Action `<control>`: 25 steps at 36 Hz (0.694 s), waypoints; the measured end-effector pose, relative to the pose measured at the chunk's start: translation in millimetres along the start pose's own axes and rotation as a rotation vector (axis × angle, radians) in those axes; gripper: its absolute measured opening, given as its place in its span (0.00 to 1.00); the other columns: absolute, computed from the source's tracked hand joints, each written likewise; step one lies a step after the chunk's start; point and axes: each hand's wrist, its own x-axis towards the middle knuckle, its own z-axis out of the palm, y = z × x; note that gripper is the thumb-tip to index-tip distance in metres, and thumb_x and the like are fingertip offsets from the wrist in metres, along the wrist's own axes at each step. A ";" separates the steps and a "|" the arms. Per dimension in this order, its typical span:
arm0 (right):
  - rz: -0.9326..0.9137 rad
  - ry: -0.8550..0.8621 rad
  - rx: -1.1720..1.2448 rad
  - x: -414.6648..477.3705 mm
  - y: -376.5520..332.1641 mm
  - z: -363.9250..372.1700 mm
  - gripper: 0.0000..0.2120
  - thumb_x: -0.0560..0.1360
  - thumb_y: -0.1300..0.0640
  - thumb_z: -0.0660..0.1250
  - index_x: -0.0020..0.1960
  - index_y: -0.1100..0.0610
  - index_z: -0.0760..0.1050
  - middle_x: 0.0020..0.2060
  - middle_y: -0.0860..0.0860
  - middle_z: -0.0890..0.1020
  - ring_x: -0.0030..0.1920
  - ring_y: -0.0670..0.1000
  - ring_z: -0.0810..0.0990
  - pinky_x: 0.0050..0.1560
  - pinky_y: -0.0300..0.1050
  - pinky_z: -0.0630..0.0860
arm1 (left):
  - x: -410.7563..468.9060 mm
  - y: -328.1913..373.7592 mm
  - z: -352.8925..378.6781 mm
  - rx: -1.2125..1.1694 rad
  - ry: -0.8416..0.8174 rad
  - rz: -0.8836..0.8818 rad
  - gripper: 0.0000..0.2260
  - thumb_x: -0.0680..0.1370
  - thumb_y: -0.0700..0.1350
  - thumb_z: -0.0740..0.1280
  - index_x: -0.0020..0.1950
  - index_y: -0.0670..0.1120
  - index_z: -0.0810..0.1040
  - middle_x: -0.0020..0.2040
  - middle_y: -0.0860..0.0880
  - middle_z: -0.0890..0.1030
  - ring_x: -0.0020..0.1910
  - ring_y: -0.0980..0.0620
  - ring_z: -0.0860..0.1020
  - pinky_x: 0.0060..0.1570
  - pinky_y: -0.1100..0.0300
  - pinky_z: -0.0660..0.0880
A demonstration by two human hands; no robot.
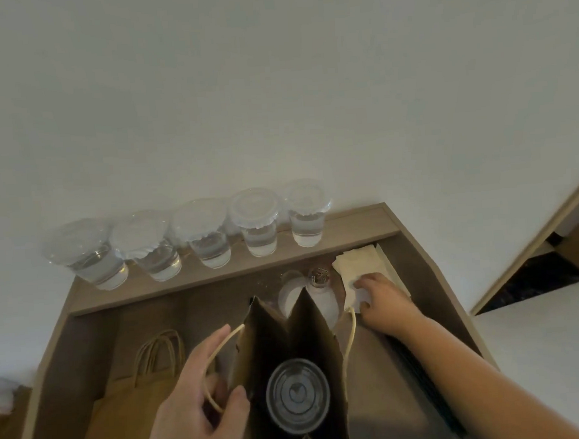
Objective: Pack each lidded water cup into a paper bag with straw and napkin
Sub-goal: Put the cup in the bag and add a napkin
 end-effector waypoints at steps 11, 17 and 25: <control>-0.006 -0.181 -0.257 52.9 27.5 3.2 0.34 0.78 0.47 0.70 0.82 0.46 0.66 0.81 0.50 0.65 0.75 0.57 0.71 0.72 0.55 0.74 | -11.3 -0.9 3.4 0.024 0.054 -0.052 0.31 0.78 0.44 0.73 0.72 0.72 0.67 0.35 0.51 0.81 0.28 0.58 0.79 0.34 0.71 0.75; -0.001 -0.247 -0.189 62.4 33.1 -0.4 0.25 0.87 0.48 0.61 0.82 0.52 0.68 0.82 0.52 0.66 0.81 0.55 0.65 0.80 0.47 0.62 | -11.2 -6.4 3.3 0.016 0.062 -0.063 0.32 0.79 0.45 0.72 0.72 0.74 0.63 0.34 0.50 0.80 0.26 0.58 0.76 0.30 0.72 0.72; 0.017 -0.108 -0.047 48.2 23.1 -5.9 0.19 0.89 0.51 0.55 0.73 0.55 0.77 0.69 0.56 0.80 0.66 0.58 0.79 0.66 0.50 0.75 | -8.0 -11.3 6.6 -0.002 0.017 -0.032 0.33 0.80 0.46 0.72 0.71 0.77 0.61 0.36 0.49 0.80 0.27 0.55 0.76 0.30 0.66 0.73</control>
